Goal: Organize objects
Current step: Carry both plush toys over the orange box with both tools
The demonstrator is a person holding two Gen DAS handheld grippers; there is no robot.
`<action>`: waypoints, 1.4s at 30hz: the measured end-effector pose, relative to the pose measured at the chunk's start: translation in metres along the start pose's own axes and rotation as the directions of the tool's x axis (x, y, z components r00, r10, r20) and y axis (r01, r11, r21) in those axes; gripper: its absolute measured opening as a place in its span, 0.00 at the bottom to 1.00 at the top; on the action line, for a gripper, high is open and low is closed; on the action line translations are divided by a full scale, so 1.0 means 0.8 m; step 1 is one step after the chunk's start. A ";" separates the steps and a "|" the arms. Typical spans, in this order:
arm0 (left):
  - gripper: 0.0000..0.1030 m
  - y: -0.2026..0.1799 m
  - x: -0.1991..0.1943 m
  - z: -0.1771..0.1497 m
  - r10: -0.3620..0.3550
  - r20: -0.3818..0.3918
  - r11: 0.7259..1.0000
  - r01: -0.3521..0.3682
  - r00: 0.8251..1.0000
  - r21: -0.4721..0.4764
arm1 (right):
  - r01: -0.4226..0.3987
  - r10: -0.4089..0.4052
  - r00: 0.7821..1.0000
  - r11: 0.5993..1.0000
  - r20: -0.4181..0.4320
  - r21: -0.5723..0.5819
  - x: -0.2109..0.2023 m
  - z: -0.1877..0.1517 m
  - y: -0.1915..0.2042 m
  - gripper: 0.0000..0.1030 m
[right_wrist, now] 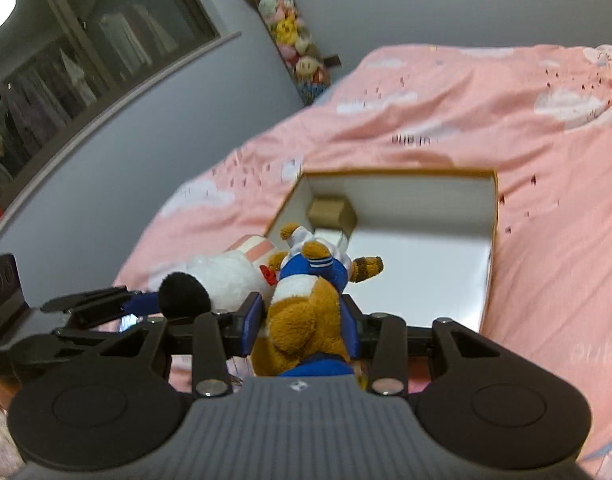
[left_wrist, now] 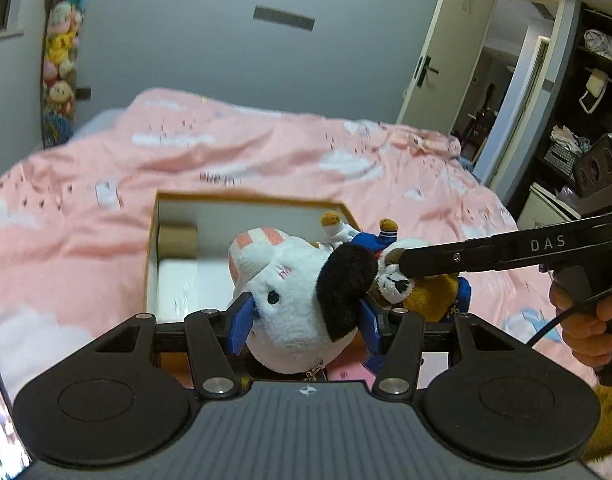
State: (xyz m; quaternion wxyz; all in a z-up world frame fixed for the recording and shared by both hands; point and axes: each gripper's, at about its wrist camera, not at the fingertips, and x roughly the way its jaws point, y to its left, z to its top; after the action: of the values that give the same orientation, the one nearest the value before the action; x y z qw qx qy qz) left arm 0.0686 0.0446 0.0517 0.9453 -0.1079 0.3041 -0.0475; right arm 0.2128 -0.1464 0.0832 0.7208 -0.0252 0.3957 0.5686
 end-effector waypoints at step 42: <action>0.60 0.064 0.215 -0.011 0.108 -0.204 0.955 -0.045 0.973 0.294 | 0.191 -0.183 0.981 0.965 -0.060 0.177 0.214 0.005 -0.117 0.42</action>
State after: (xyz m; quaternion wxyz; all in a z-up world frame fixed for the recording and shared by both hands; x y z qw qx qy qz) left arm 0.2041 0.0665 -0.0643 0.9131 0.0485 0.3995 -0.0659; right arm 0.3004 -0.0406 -0.0558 0.7619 -0.0086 0.4571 0.4587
